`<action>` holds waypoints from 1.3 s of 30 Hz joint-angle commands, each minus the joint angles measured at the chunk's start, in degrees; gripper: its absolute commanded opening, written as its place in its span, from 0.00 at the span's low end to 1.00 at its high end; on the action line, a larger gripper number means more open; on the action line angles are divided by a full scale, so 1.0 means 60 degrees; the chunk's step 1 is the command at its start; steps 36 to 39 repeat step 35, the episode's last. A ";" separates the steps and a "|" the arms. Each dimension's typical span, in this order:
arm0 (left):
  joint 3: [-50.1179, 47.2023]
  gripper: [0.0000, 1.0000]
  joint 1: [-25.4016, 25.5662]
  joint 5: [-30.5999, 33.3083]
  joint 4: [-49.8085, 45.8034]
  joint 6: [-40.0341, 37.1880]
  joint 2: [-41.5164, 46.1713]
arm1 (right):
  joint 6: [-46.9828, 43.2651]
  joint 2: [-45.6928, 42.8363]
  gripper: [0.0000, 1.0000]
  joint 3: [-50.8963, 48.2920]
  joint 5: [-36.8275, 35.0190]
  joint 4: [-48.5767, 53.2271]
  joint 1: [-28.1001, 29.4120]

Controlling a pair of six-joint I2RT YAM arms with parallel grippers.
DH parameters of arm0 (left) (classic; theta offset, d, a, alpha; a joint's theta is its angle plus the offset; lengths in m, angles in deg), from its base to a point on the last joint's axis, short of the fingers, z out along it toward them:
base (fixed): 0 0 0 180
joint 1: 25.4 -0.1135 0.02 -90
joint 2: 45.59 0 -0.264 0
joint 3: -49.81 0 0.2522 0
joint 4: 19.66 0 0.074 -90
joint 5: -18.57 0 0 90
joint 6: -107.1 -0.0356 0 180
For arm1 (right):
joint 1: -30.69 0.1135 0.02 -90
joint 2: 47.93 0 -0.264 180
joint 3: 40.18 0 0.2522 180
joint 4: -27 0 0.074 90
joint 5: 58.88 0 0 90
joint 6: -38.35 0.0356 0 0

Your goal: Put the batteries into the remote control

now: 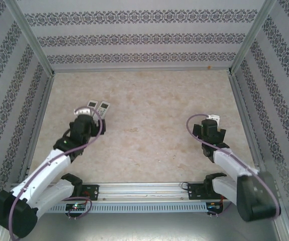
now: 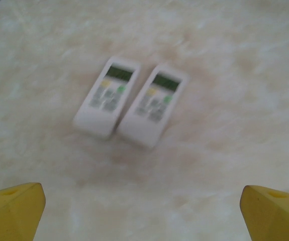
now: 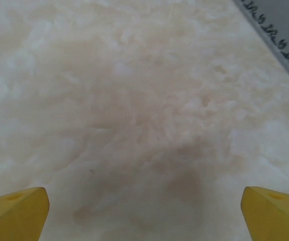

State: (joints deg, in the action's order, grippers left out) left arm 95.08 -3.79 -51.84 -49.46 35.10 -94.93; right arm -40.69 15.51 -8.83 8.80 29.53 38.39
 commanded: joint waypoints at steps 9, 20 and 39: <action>-0.2916 1.00 -0.1875 0.0089 0.7528 -0.2842 -0.1385 | -0.1156 0.3854 0.98 0.0285 0.1562 -0.7162 -0.0901; -0.1872 1.00 -0.3584 -0.2662 1.1822 -0.2761 -0.6717 | -0.1311 0.3837 0.98 0.0555 0.1599 -0.7023 -0.0819; -0.1762 1.00 -0.3572 -0.2218 1.2039 -0.2690 -0.6922 | -0.1355 0.3825 0.98 0.0534 0.1647 -0.7052 -0.0786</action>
